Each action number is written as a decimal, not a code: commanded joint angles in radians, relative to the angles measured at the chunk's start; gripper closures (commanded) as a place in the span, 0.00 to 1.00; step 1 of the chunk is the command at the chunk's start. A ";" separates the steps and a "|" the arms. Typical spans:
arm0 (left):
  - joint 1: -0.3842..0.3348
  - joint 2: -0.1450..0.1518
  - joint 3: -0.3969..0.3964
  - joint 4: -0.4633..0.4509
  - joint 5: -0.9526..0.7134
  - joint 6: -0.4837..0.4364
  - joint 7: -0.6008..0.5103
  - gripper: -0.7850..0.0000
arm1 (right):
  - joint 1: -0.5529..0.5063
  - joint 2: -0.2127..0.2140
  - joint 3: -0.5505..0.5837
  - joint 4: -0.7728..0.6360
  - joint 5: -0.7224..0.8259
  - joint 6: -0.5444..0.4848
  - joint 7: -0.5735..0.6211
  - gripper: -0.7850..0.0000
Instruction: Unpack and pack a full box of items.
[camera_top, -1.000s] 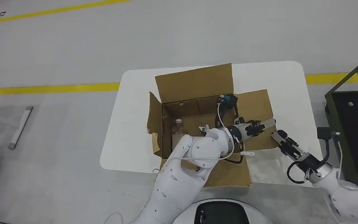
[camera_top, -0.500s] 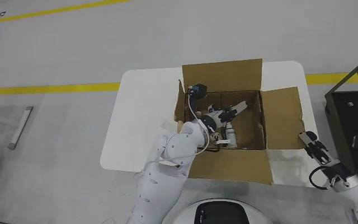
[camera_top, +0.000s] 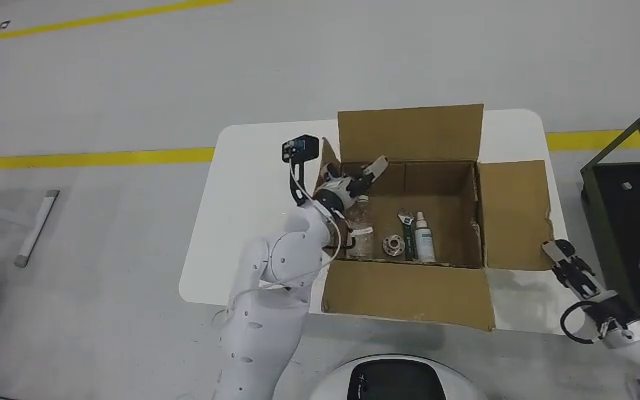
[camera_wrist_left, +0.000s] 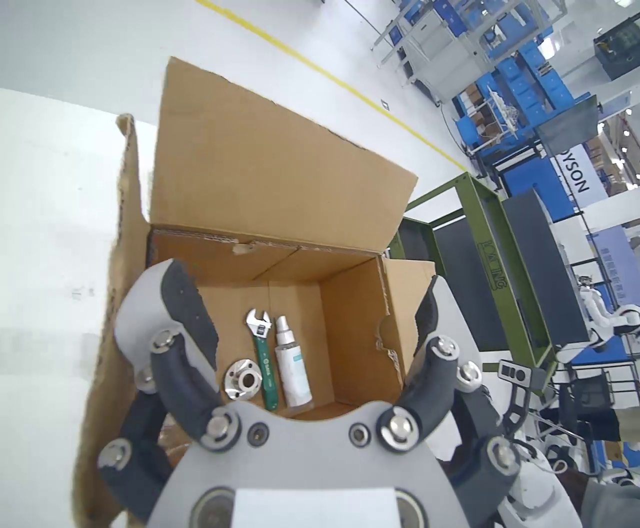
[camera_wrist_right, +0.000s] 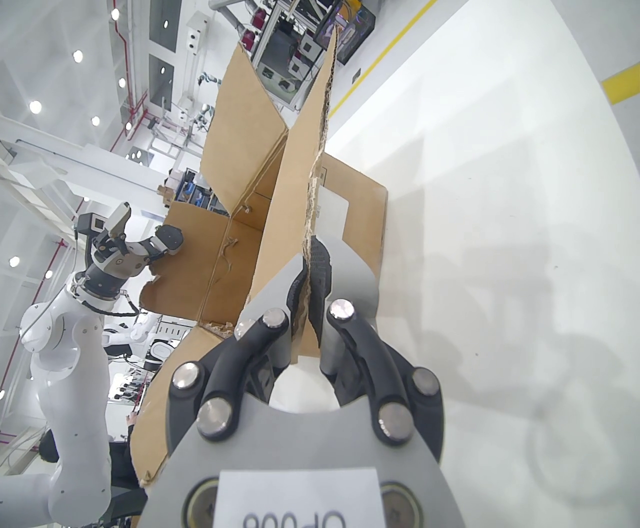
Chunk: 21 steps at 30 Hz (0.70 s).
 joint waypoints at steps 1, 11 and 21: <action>-0.002 0.004 -0.006 0.005 0.041 -0.004 0.001 0.00 | 0.003 0.000 0.000 0.002 -0.002 0.001 0.002 1.00; 0.002 0.023 -0.020 0.040 0.224 -0.022 -0.022 0.00 | 0.023 -0.002 -0.007 0.019 -0.013 0.008 0.025 1.00; 0.006 0.035 -0.009 0.082 0.376 -0.044 -0.099 0.00 | 0.046 -0.002 -0.011 0.028 -0.027 0.016 0.036 1.00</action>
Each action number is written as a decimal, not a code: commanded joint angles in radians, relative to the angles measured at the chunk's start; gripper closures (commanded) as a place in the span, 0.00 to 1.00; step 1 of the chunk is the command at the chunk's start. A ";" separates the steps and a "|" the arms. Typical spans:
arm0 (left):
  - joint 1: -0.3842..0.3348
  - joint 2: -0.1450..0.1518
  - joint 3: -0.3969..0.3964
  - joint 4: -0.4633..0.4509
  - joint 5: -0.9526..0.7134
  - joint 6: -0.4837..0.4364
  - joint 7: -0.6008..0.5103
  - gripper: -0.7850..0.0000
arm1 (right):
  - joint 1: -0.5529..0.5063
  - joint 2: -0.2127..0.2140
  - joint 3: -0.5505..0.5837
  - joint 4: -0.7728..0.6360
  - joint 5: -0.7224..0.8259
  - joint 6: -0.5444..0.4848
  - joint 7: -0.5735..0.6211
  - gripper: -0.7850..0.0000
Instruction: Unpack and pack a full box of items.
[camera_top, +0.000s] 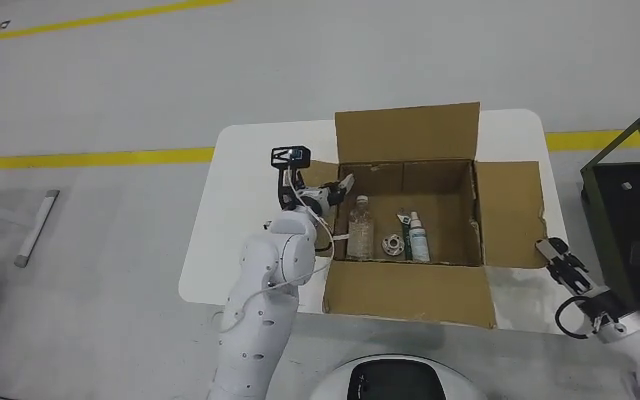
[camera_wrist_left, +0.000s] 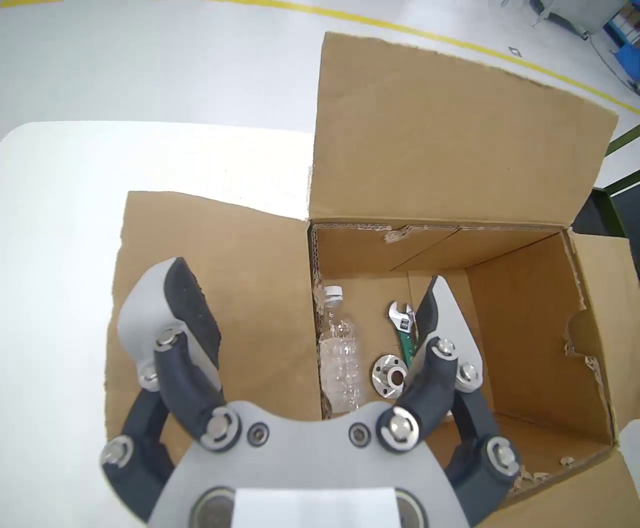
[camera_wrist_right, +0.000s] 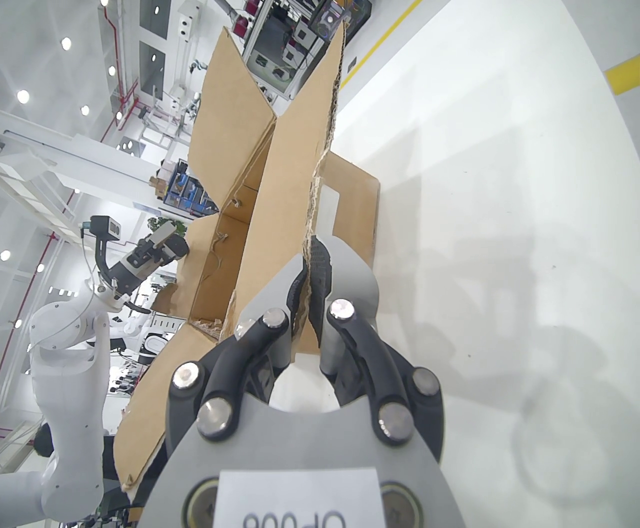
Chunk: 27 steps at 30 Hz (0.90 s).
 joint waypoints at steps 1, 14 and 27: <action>-0.002 0.001 -0.003 0.013 0.006 0.001 -0.005 0.00 | 0.003 0.000 0.000 0.001 -0.002 0.000 0.003 1.00; -0.032 -0.011 0.038 -0.011 -0.067 -0.014 -0.007 0.00 | 0.009 -0.002 0.002 -0.011 -0.004 0.004 0.007 1.00; -0.102 -0.036 0.219 -0.024 -0.113 -0.058 -0.168 0.00 | -0.004 -0.006 0.002 -0.024 -0.007 0.002 -0.003 1.00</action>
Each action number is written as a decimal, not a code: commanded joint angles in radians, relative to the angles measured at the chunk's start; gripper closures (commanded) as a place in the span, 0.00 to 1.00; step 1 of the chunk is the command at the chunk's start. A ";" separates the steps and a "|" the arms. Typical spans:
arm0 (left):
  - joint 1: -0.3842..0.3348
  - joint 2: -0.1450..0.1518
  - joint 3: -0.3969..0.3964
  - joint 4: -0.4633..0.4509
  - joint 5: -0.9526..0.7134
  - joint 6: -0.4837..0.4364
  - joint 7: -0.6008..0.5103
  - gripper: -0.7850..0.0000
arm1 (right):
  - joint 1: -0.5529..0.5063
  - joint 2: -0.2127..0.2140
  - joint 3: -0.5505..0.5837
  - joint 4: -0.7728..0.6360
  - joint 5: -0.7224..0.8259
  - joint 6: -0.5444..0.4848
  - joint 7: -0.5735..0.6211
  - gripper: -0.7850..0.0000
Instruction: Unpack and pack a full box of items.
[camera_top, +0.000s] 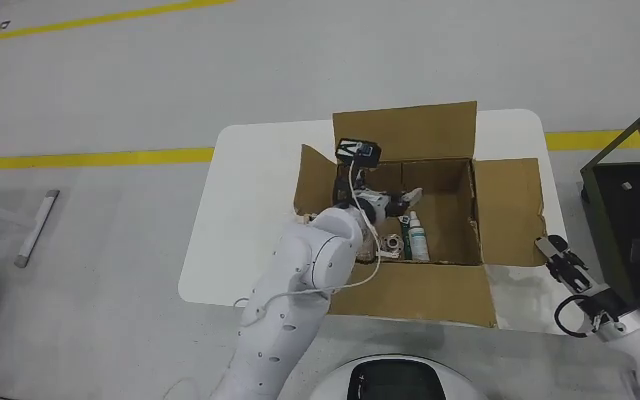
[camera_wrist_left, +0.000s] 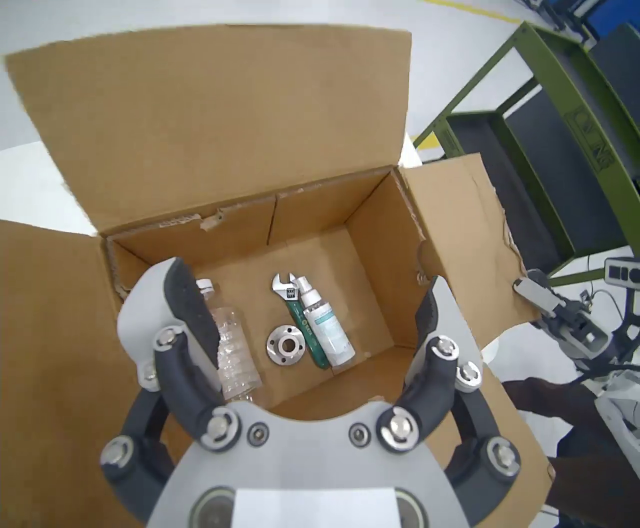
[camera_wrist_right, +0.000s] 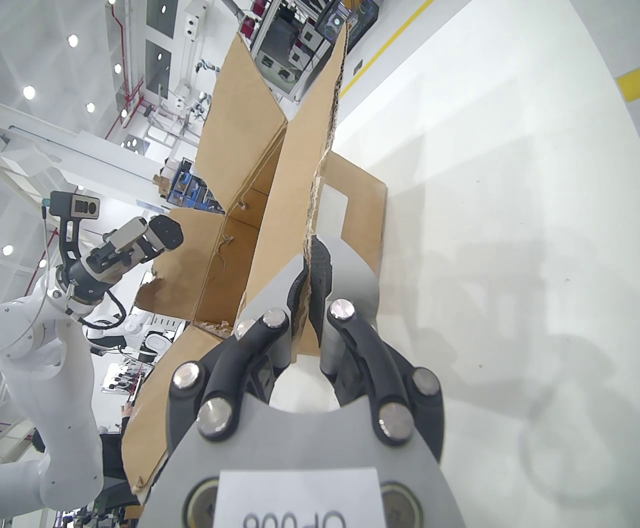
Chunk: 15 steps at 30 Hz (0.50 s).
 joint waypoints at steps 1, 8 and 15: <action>-0.004 -0.002 0.024 0.021 0.015 -0.001 -0.022 0.00 | -0.003 -0.001 0.001 0.000 -0.002 -0.002 -0.003 1.00; -0.013 -0.007 0.067 0.110 0.073 0.015 -0.083 0.00 | -0.014 -0.003 0.005 -0.002 -0.001 -0.005 -0.009 1.00; -0.013 -0.008 0.067 0.113 0.073 0.016 -0.083 0.00 | -0.012 -0.004 0.000 -0.006 -0.010 -0.005 -0.006 1.00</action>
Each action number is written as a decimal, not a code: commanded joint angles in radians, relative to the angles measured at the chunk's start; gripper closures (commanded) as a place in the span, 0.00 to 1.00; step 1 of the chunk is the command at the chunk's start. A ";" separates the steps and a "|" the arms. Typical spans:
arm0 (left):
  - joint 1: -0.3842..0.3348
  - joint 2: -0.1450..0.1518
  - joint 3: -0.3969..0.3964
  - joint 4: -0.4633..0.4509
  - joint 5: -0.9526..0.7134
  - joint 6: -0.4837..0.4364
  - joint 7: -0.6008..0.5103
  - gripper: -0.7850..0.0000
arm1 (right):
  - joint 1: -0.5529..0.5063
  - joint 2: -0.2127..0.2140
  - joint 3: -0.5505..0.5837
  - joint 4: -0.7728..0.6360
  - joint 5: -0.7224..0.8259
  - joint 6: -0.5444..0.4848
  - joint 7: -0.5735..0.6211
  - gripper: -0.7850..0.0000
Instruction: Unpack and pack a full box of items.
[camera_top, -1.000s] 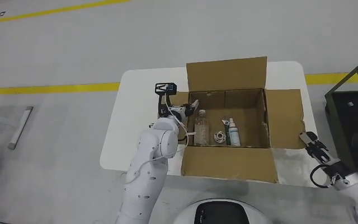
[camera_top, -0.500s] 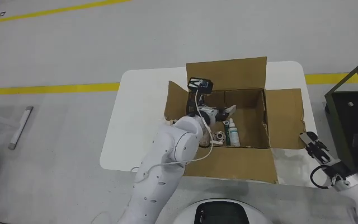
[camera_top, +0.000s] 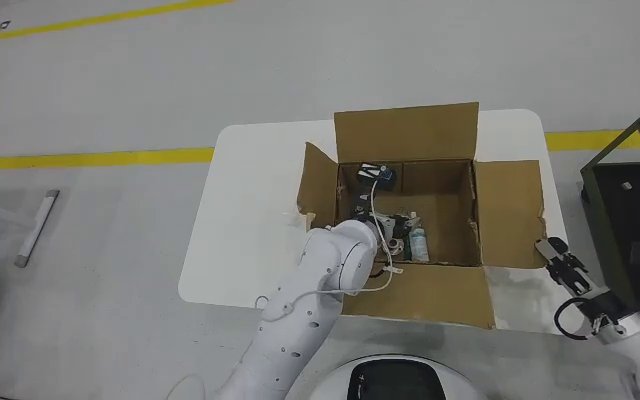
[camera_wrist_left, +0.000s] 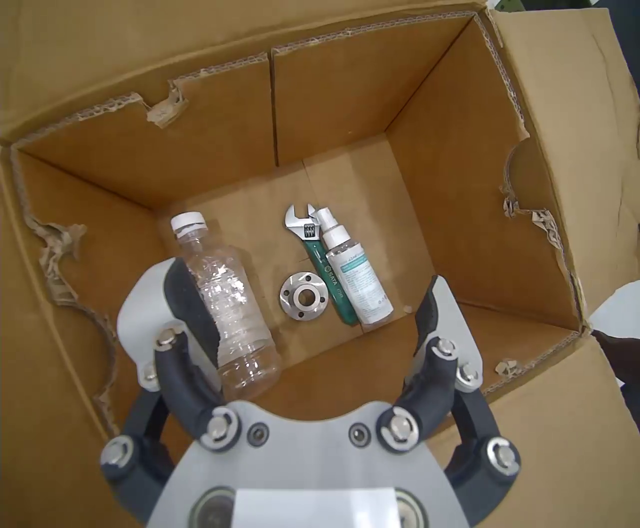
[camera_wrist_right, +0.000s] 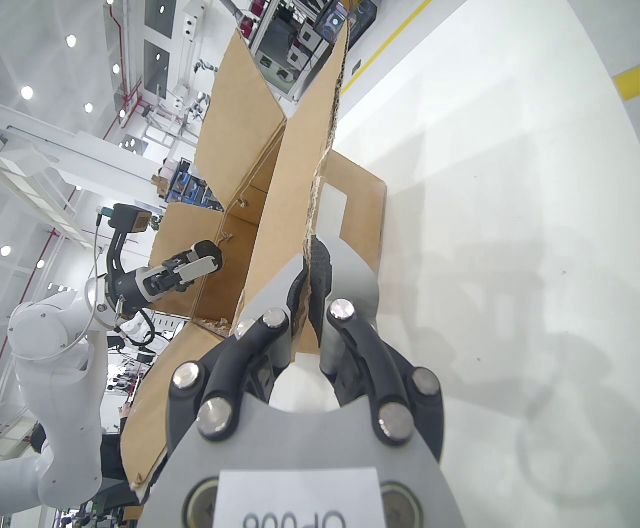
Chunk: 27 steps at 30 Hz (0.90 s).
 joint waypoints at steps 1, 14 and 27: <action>0.000 0.000 0.000 0.000 0.000 0.000 0.000 0.00 | 0.000 0.000 -0.001 0.000 -0.002 -0.001 0.001 1.00; -0.016 -0.010 0.032 0.042 0.026 0.023 -0.026 0.00 | 0.000 -0.003 -0.004 -0.004 -0.008 0.000 0.004 1.00; -0.211 -0.076 0.140 0.343 0.034 0.137 -0.160 0.00 | -0.004 -0.006 -0.002 -0.008 -0.010 -0.003 0.000 1.00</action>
